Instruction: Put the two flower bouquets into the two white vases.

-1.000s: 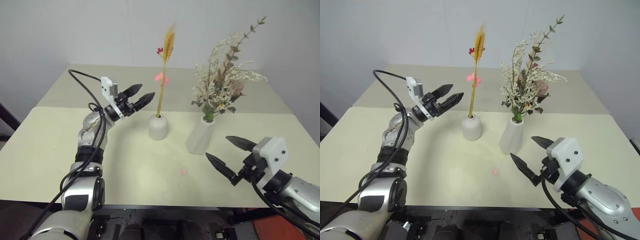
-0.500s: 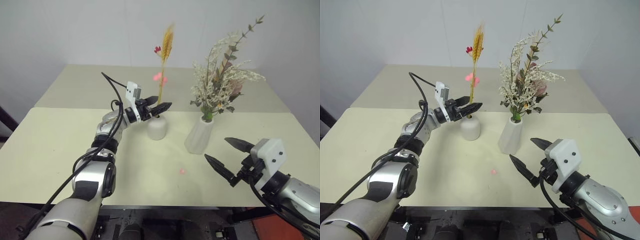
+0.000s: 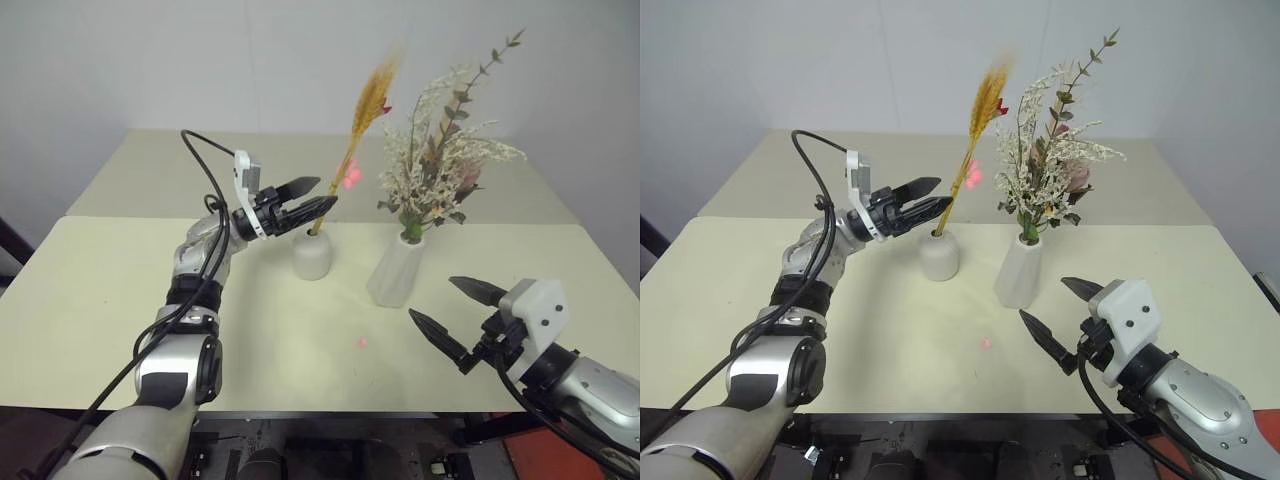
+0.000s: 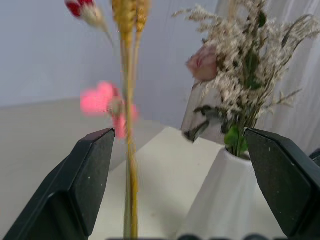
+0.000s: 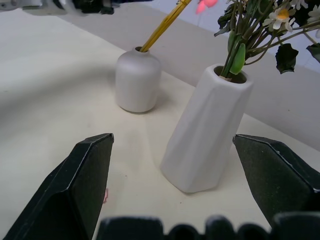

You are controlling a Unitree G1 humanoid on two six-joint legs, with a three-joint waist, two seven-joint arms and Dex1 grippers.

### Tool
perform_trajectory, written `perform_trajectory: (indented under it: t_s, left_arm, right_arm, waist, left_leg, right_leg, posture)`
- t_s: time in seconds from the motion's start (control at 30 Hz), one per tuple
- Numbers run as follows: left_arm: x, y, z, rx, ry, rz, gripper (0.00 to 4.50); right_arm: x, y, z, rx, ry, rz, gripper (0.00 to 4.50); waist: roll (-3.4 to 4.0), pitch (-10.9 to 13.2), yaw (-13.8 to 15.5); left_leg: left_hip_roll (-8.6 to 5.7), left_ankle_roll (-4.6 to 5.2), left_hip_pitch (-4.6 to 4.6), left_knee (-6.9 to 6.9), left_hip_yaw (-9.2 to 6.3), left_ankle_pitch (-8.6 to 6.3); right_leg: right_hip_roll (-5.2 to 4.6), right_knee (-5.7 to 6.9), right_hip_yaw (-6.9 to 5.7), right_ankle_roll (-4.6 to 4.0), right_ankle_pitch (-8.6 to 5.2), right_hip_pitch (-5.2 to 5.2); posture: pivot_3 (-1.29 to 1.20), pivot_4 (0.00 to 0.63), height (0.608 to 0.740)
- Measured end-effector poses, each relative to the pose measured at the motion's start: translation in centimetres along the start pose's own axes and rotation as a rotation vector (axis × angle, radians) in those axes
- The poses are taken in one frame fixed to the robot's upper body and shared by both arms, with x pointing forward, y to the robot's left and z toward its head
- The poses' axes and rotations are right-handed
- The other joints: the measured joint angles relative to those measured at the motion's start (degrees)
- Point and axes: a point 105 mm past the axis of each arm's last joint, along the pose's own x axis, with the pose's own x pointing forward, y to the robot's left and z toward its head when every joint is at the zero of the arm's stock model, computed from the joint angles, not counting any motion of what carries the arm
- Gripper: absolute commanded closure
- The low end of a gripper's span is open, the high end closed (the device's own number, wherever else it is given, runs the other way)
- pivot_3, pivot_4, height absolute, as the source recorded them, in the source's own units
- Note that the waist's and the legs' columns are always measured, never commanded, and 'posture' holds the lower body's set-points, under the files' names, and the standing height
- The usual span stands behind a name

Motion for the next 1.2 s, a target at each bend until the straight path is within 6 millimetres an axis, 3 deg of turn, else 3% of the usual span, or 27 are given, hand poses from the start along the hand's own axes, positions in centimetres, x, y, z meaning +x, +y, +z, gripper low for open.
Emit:
perform_trajectory:
  t_s: [0.17,0.3,0.43,0.57,0.83,1.03,1.2]
  left_arm:
    - [-2.1,1.6,0.7,0.074,0.043,0.132,0.04]
    - [-6.3,1.6,1.8,0.182,0.117,0.176,0.04]
    - [-10.2,-0.4,3.8,0.316,0.229,0.129,0.04]
    - [-13.2,-2.5,4.1,0.358,0.341,0.093,0.04]
    - [-14.5,-4.6,4.7,0.410,0.348,0.122,0.04]
    - [-15.0,-4.9,5.7,0.444,0.326,0.218,0.04]
    - [-14.4,-5.8,5.3,0.474,0.352,0.228,0.04]
  right_arm:
    - [0.2,0.1,-0.1,0.002,0.002,0.007,0.00]
    - [-1.2,-0.6,-0.2,0.028,0.021,-0.006,0.00]
    - [-3.9,-1.8,0.3,0.020,0.067,0.013,0.00]
    - [-6.5,-3.2,1.3,-0.035,0.129,0.038,0.00]
    - [-8.2,-6.7,2.6,-0.101,0.194,0.062,0.00]
    - [-6.8,-8.2,2.1,-0.097,0.217,0.096,0.00]
    - [-5.5,-7.5,0.6,-0.057,0.247,0.179,0.00]
  waist:
    - [0.01,0.0,-0.1]
    - [0.01,0.0,-0.6]
    - [0.04,0.0,-0.5]
    - [0.04,0.0,-0.2]
    - [0.03,0.0,0.2]
    - [0.01,0.0,-0.1]
    - [0.02,0.0,0.1]
  left_leg:
    - [0.00,0.00,0.00,-0.02,-0.01,0.00]
    - [0.05,0.00,-0.02,-0.05,-0.01,0.00]
    - [0.07,0.00,0.04,-0.06,0.02,0.00]
    - [0.10,-0.01,0.23,-0.08,0.08,-0.01]
    - [0.13,-0.02,0.26,-0.13,0.15,-0.01]
    - [0.13,-0.02,0.31,-0.18,0.21,-0.01]
    - [0.11,-0.02,0.26,-0.22,0.21,-0.01]
  right_leg:
    - [0.00,-0.01,0.01,0.00,0.00,-0.02]
    - [0.02,0.18,0.02,0.00,0.00,-0.10]
    - [0.00,0.14,0.03,0.00,-0.04,-0.08]
    - [-0.01,0.10,0.04,0.26,-0.24,0.10]
    - [0.02,0.08,0.08,0.33,-0.32,0.09]
    - [0.02,0.06,0.14,0.31,-0.32,0.11]
    - [0.00,0.05,0.14,0.20,-0.26,0.05]
  posture:
    - [0.00,0.150,0.740]
    - [0.00,0.150,0.740]
    - [0.00,0.150,0.740]
    - [0.00,0.150,0.740]
    - [0.00,0.150,0.740]
    - [0.00,0.150,0.740]
    - [0.00,0.150,0.740]
